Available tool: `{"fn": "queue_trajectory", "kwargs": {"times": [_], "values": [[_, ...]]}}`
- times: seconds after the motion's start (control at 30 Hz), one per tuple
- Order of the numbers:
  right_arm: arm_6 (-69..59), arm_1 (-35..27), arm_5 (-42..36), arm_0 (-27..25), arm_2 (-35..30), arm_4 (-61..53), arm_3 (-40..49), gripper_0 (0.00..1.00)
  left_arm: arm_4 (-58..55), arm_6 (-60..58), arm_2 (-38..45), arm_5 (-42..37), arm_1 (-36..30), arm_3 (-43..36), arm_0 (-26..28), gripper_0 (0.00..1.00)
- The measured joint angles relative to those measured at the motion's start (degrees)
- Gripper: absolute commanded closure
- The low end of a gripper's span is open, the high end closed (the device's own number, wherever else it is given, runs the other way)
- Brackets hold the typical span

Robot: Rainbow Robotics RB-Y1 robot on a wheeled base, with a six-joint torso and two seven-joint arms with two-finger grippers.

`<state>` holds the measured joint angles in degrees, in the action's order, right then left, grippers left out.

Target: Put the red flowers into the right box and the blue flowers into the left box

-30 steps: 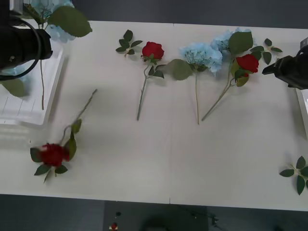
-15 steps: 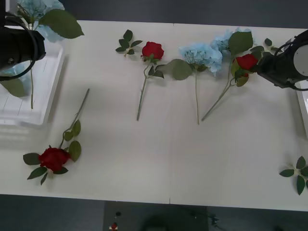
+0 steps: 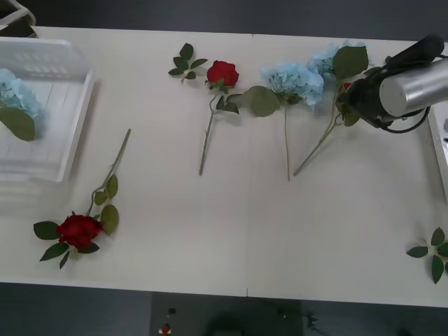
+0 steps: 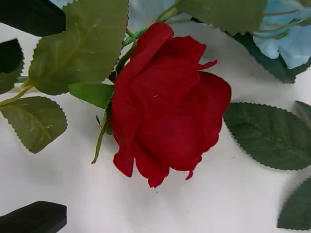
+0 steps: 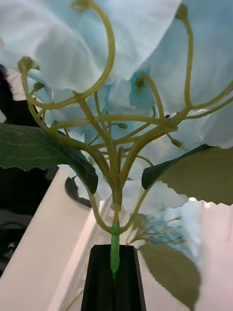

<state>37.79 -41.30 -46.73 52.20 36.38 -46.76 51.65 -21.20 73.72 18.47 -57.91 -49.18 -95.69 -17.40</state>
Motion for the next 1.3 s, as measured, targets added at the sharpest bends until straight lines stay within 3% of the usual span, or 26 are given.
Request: {"fn": "queue_trajectory", "kwargs": {"times": [0.13, 0.17, 0.2, 0.23, 0.27, 0.33, 0.43, 0.47, 0.6, 0.97, 1.3], "values": [[0.0, 2.07, 1.36, 0.48, 0.0, 1.48, -3.62, 0.0, 0.3, 0.0, 0.21, 10.29, 0.0, 7.29, 2.62, 1.0], [0.0, 2.34, 1.58, 0.51, 0.0, 1.51, -4.21, 0.32, 0.3, 0.0, 0.21, 10.89, 0.0, 8.36, 2.89, 0.99], [0.0, 2.56, 1.85, 0.52, 0.0, 1.51, -4.58, 0.54, 0.3, 0.0, 0.21, 11.14, 0.0, 9.48, 2.98, 0.99], [0.0, 2.69, 2.01, 0.52, 0.0, 1.51, -4.76, 0.72, 0.3, 0.0, 0.2, 11.28, 0.0, 10.32, 2.96, 0.98], [0.0, 2.74, 2.03, 0.52, 0.0, 1.51, -4.8, 0.77, 0.3, 0.0, 0.2, 11.35, 0.0, 10.82, 2.96, 0.94], [0.0, 2.75, 2.03, 0.52, 0.0, 1.51, -4.79, 0.79, 0.3, 0.0, 0.19, 11.36, 0.0, 11.1, 2.96, 0.43], [0.0, 2.75, 2.03, 0.52, 0.0, 1.49, -4.81, 0.79, -0.27, 0.0, 0.17, 11.36, 0.0, 11.09, 2.96, 0.04], [0.0, 2.75, 2.03, 0.52, 0.0, 1.47, -4.82, 0.85, -1.02, 0.01, 0.13, 11.36, 0.0, 11.09, 2.96, 0.0], [-0.01, 2.79, 2.05, 0.52, 0.01, 1.12, -5.06, 1.0, -4.95, 0.21, -1.62, 11.4, -0.01, 11.04, 2.95, 0.0], [-0.03, 2.81, 3.81, 0.52, 2.98, 0.6, -5.71, 1.0, -19.39, 9.38, -13.74, 11.41, -0.01, 0.93, 2.64, 0.0], [0.28, 2.27, 0.77, 1.19, 1.83, -0.85, -5.37, 1.0, -19.62, 9.37, -24.0, 11.41, -0.01, -2.45, -2.89, 0.0]]}}
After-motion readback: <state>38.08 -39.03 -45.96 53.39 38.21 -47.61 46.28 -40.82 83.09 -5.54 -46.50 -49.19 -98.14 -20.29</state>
